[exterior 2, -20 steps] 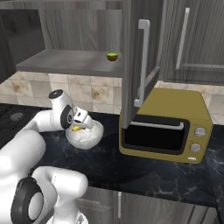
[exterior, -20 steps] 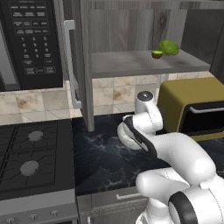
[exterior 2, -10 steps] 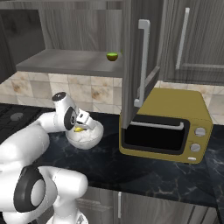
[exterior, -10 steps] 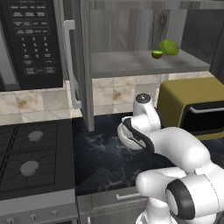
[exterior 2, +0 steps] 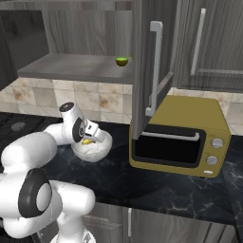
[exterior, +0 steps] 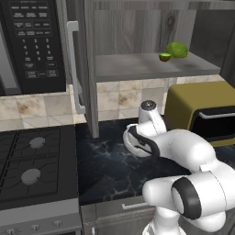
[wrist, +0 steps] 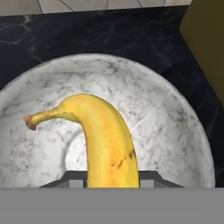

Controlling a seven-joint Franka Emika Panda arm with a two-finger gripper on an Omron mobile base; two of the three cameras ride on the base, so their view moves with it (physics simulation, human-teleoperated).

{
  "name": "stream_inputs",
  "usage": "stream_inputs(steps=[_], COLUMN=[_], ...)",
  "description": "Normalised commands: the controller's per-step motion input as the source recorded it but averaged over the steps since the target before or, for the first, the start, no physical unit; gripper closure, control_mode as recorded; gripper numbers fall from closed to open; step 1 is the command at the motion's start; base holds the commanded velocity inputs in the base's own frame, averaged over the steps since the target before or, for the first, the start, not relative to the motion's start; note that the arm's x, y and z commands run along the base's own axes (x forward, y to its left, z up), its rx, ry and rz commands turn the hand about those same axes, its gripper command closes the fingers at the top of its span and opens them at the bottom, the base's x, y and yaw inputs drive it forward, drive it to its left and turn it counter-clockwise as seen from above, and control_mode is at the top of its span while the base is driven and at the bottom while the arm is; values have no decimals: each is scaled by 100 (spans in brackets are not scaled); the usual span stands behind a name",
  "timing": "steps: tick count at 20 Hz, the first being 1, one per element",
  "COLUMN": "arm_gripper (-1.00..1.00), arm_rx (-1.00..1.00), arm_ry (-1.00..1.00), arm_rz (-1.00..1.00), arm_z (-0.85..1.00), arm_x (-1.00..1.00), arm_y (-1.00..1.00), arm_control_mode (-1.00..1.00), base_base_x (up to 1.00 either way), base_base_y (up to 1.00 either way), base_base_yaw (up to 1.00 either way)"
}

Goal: Open the cabinet. Pick the banana and kiwi from the cabinet and place them into the bowl. Then close the cabinet.

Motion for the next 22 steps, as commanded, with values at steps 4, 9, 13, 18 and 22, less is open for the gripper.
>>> stream_inputs(steps=[4, 9, 13, 18, 22], arm_gripper=[100, 100, 100, 100, 100], arm_rx=[0, 0, 0, 0, 0], arm_ry=[1, 1, 0, 2, 1], arm_rz=[0, 0, 0, 0, 0], arm_z=[-15, -15, -11, -2, 0], arm_x=[11, 11, 4, 0, 0], arm_y=[0, 0, 0, 0, 0], arm_control_mode=[-100, -100, -100, -100, -100], base_base_x=[0, 0, 0, 0, 0], base_base_y=[0, 0, 0, 0, 0], base_base_yaw=[0, 0, 0, 0, 0])
